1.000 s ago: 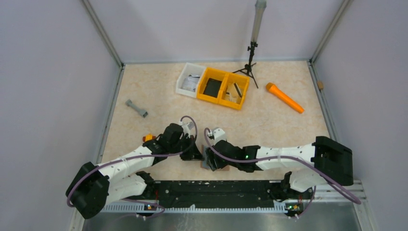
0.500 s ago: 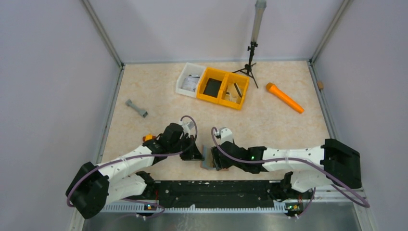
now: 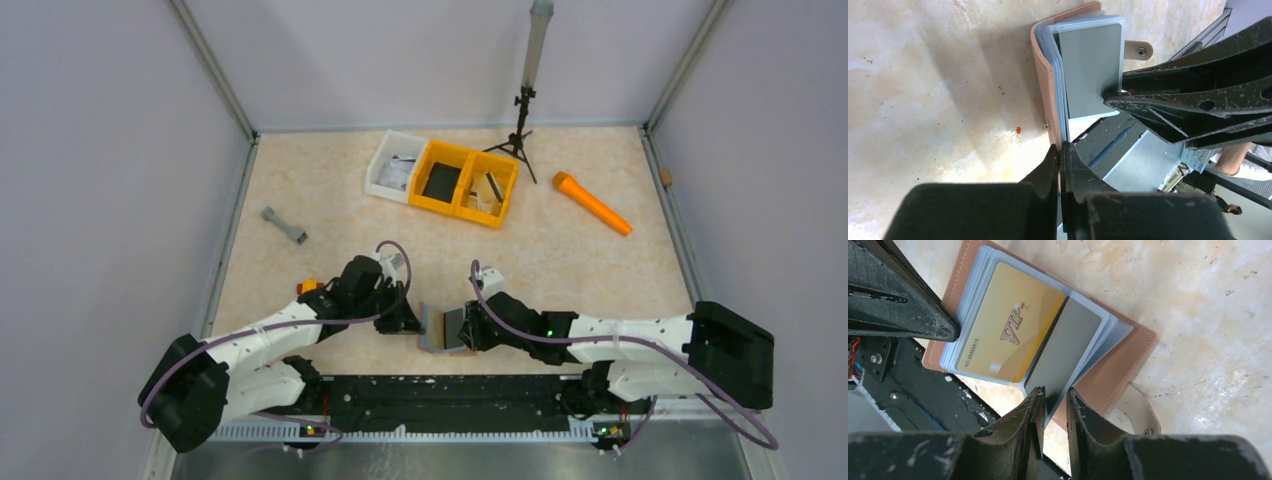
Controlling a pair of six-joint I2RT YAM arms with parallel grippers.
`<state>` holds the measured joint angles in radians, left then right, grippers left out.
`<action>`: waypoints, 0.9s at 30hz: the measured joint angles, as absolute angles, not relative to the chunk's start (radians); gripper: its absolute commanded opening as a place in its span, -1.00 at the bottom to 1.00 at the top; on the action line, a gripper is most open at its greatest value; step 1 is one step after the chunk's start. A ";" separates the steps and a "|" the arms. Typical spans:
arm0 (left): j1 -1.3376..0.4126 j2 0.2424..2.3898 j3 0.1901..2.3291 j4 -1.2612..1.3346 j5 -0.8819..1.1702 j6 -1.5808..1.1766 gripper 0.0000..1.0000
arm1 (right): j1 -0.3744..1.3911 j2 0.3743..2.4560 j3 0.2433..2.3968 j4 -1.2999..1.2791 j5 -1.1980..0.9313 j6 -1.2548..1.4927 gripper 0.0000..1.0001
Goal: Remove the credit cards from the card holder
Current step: Remove the credit card from the card holder.
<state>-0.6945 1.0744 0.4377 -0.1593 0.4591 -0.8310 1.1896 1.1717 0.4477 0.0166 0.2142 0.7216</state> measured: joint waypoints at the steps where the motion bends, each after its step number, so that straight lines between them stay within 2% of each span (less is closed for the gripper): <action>1: -0.694 1.076 0.438 -0.159 0.459 -0.831 -0.82 | 1.177 1.169 0.432 0.041 0.196 0.727 -0.53; 7: -0.694 1.078 0.438 -0.153 0.458 -0.833 -0.04 | 1.151 1.165 0.379 0.147 0.125 0.747 -0.70; 10: -0.694 1.078 0.437 -0.136 0.459 -0.840 0.21 | 1.150 1.165 0.380 0.171 0.107 0.754 -0.84; 12: -0.694 1.078 0.437 -0.124 0.461 -0.841 0.24 | 1.150 1.165 0.380 0.178 0.100 0.756 -0.90; 17: -0.694 1.102 0.437 -0.082 0.461 -0.846 0.05 | 1.148 1.166 0.380 0.189 0.087 0.768 -1.00; 20: -0.694 1.156 0.437 -0.054 0.461 -0.845 -0.28 | 1.146 1.166 0.380 0.195 0.076 0.780 -1.00; 21: -0.694 1.180 0.437 -0.043 0.460 -0.843 -0.45 | 1.144 1.166 0.380 0.196 0.071 0.784 -0.89; 23: -0.694 1.217 0.434 -0.024 0.459 -0.844 -0.74 | 1.141 1.166 0.380 0.197 0.062 0.791 -0.53; 25: -0.694 1.234 0.428 -0.010 0.455 -0.850 -0.91 | 1.140 1.166 0.380 0.200 0.048 0.800 -0.42; 27: -0.694 1.237 0.427 0.001 0.456 -0.853 -1.00 | 1.140 1.166 0.380 0.211 0.031 0.799 -0.38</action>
<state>-0.6937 1.2369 0.4271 0.0013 0.4557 -0.8528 1.1400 1.1660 0.3798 0.2111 0.0307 0.7994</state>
